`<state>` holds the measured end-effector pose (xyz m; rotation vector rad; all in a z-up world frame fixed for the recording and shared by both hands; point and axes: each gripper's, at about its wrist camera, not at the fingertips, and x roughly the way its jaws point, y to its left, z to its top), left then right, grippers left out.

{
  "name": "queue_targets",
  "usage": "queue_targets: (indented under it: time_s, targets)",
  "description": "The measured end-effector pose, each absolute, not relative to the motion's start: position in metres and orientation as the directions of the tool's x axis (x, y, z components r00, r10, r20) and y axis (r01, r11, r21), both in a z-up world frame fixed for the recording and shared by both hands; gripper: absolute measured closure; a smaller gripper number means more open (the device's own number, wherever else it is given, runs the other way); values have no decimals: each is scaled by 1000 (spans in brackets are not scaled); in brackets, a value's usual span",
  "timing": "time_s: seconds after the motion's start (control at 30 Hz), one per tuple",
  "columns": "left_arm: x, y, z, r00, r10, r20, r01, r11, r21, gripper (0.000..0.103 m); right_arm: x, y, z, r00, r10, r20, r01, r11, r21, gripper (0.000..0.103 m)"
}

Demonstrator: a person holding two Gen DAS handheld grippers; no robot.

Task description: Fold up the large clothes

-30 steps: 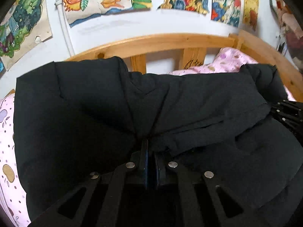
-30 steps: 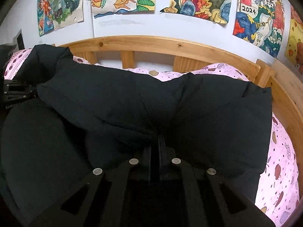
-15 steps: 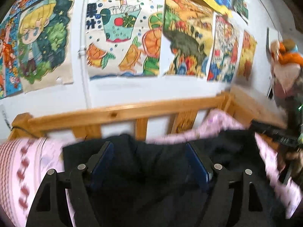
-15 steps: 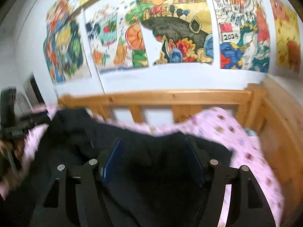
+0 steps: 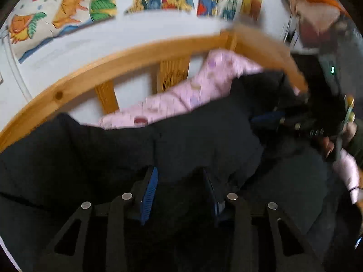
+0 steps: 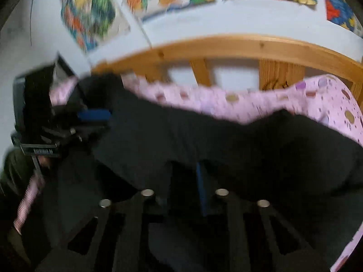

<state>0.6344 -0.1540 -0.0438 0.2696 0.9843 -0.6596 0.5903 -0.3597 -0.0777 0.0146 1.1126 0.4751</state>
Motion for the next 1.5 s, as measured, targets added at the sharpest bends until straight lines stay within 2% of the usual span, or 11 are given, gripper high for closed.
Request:
queue_targets:
  time_s: [0.23, 0.5, 0.67, 0.77, 0.9, 0.93, 1.03, 1.13, 1.27, 1.4, 1.5]
  targets:
    - [644, -173, -85, 410, -254, -876, 572, 820, 30, 66, 598, -353, -124, 327, 360, -874, -335, 909, 249, 93]
    - [637, -177, -96, 483, -225, -846, 531, 844, 79, 67, 615, -367, -153, 353, 443, -824, -270, 891, 364, 97]
    - [616, -173, -82, 545, -252, -800, 532, 841, 97, 66, 602, -365, -140, 415, 428, -803, -298, 898, 325, 95]
    - [609, -171, -69, 568, -260, -781, 532, 840, 107, 64, 594, -368, -123, 444, 463, -767, -320, 882, 347, 87]
    - [600, -171, -47, 598, -236, -766, 486, 867, 112, 55, 578, -375, -97, 472, 492, -732, -340, 867, 364, 56]
    - [593, -168, -40, 606, -243, -757, 472, 876, 97, 47, 575, -372, -92, 480, 481, -734, -342, 873, 349, 48]
    - [576, -159, -25, 652, -218, -726, 423, 899, 110, 26, 561, -367, -70, 519, 437, -735, -347, 893, 285, 39]
    - [559, -151, -9, 697, -197, -690, 367, 924, 107, 24, 549, -371, -49, 557, 403, -726, -350, 907, 234, 32]
    - [534, -137, 19, 744, -187, -641, 289, 956, 56, 13, 521, -381, -20, 621, 354, -700, -337, 926, 170, 23]
    - [504, -129, 49, 786, -159, -597, 234, 971, 50, 1, 496, -381, 16, 685, 314, -658, -302, 943, 135, 3]
    - [472, -125, 72, 802, -180, -569, 244, 969, 37, 0, 476, -380, 45, 720, 293, -629, -292, 950, 109, 2]
